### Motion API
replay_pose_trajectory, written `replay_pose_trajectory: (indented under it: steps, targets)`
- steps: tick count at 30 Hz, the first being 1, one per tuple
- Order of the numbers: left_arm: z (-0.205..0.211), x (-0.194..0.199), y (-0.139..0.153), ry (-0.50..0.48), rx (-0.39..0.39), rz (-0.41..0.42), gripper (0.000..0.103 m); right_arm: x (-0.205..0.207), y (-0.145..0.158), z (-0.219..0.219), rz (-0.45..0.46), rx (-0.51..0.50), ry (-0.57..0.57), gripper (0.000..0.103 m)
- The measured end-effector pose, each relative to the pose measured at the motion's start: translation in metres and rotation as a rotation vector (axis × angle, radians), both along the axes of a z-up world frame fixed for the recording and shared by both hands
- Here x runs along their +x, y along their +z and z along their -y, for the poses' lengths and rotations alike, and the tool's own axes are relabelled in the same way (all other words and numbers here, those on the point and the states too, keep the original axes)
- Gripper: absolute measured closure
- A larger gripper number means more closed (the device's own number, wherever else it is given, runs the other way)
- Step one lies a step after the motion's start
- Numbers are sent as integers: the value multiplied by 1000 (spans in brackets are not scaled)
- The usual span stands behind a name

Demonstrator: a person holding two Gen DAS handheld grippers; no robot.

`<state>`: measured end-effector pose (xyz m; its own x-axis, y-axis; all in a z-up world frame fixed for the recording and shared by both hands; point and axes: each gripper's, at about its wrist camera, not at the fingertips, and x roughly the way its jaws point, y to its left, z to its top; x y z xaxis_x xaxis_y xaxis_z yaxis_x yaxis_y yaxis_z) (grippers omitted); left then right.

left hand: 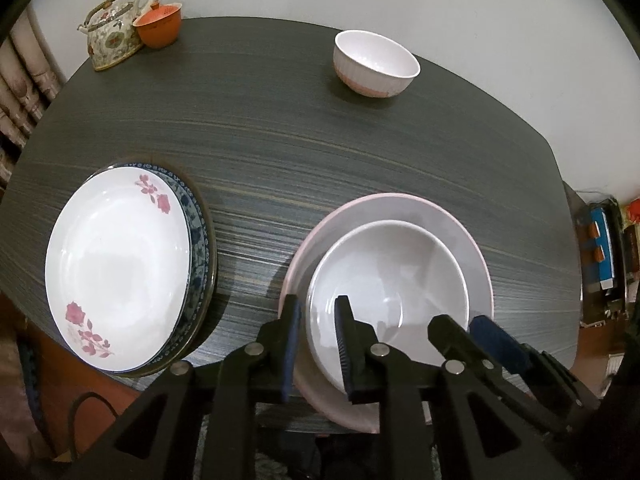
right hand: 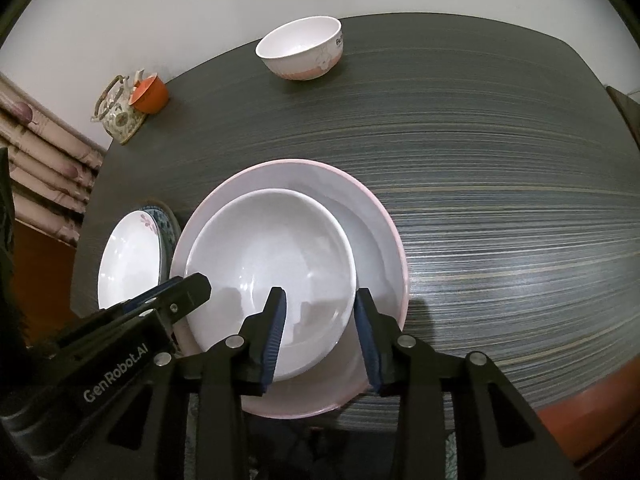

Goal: Organize plates and bowls
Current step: 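Lower the white bowl into the large pink-rimmed bowl with both tools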

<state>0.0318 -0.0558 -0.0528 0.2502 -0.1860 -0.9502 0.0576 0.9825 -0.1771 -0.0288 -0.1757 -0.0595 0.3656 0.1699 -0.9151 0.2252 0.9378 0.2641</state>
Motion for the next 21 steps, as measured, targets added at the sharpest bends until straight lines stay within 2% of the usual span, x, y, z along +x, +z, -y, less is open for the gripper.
replay_pose_trajectory:
  steps: [2,3,9,13,17,20,21]
  targets:
    - [1,0,1,-4,-3,2,81,0,3,1,7,-10,-7,66]
    - [1,0,1,-5,-2,3,81,-1,4,2,9,-22,-13,61]
    - [1,1,6,-16,-3,27,76,-2,8,9,30,-7,-32,61]
    - [-2,1,16,-15,21,72,62,-1,10,12,36,8,-41,59]
    - [-3,4,22,-13,29,94,60,-2,16,16,51,16,-49,57]
    - [-4,7,24,-16,46,106,59,-1,19,18,62,30,-50,52]
    - [-5,9,25,-14,51,108,59,-1,21,18,65,17,-51,47]
